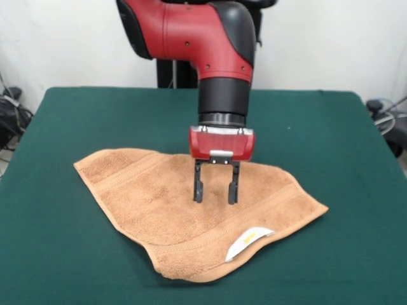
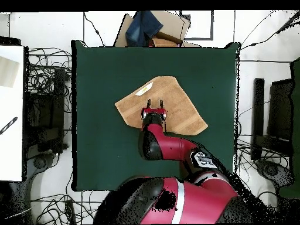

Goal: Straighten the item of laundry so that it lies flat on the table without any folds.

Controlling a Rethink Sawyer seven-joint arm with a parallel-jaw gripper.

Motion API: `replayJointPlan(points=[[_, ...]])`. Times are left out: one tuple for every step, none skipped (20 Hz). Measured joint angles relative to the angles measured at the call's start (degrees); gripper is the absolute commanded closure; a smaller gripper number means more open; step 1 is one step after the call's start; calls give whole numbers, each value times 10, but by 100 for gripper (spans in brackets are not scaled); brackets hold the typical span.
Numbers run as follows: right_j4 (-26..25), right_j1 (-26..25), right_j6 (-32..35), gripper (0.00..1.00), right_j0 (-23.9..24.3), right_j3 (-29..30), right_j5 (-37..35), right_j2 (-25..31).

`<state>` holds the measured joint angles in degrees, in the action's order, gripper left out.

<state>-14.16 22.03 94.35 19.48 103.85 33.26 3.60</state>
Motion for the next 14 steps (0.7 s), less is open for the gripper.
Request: replayJointPlan(points=[[-1, 0, 0, 0, 0, 0, 0, 0], [-3, 1, 0, 0, 0, 0, 0, 0], [-4, 1, 0, 0, 0, 0, 0, 0], [-6, 1, 0, 0, 1, 0, -1, 0], [-6, 2, 0, 0, 4, 0, -15, 2], [-6, 2, 0, 0, 7, 0, -29, 3], [-5, 3, 0, 0, 13, 0, -55, 7], [-4, 4, 0, 0, 18, 0, -80, 10], [-2, 5, 0, 0, 22, 0, -101, 13], [6, 6, 0, 0, 26, -1, -148, 15], [13, 8, 0, 0, 31, -1, -195, 17], [22, 12, 0, 0, 33, -3, -232, 19], [31, 16, 0, 0, 34, -6, -268, 20], [40, 22, 0, 0, 34, -9, -295, 21]])
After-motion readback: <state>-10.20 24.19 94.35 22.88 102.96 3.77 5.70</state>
